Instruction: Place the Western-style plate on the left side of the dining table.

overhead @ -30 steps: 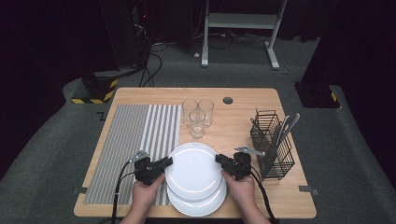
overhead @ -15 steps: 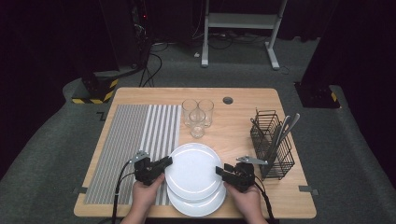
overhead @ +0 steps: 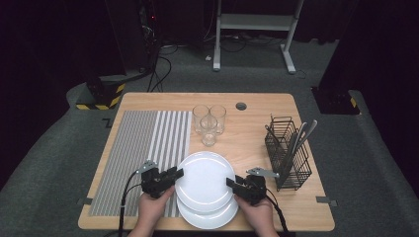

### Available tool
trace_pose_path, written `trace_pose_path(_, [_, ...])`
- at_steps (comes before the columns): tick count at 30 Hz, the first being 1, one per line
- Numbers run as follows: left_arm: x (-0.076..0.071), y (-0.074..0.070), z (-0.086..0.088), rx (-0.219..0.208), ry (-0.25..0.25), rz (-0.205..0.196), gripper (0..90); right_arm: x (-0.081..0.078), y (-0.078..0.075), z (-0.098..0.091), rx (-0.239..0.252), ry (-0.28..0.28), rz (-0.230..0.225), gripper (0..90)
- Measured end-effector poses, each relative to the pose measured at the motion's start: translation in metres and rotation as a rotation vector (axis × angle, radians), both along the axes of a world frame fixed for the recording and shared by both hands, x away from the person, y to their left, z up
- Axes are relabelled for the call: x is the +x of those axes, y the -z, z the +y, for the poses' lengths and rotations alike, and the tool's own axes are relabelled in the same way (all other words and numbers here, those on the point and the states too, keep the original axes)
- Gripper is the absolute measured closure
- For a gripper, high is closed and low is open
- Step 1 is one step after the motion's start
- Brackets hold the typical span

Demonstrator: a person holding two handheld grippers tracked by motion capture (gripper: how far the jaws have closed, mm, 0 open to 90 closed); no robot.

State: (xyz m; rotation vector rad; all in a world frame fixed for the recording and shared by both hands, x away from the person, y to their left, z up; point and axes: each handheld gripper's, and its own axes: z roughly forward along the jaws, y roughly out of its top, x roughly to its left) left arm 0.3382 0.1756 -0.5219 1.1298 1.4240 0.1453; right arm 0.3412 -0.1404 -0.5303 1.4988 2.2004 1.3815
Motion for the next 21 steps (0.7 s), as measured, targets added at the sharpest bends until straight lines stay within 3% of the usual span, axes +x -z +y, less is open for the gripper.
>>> trace_pose_path(4, [-0.014, 0.001, -0.002, 0.042, 0.014, 0.04, 55.2, 0.0, 0.0, 0.0, -0.002, 0.001, -0.004, 58.8])
trace_pose_path(8, [-0.025, 0.009, -0.002, 0.023, 0.031, 0.095, 55.6, -0.001, 0.0, 0.0, -0.004, 0.002, -0.007, 58.8])
trace_pose_path(14, [-0.03, 0.009, -0.009, 0.019, 0.035, 0.071, 67.7, 0.001, -0.001, 0.002, -0.022, 0.002, -0.01, 60.9])
trace_pose_path(21, [-0.022, 0.007, -0.01, 0.02, 0.028, 0.066, 68.6, 0.005, -0.004, 0.001, -0.016, 0.021, -0.015, 64.5])
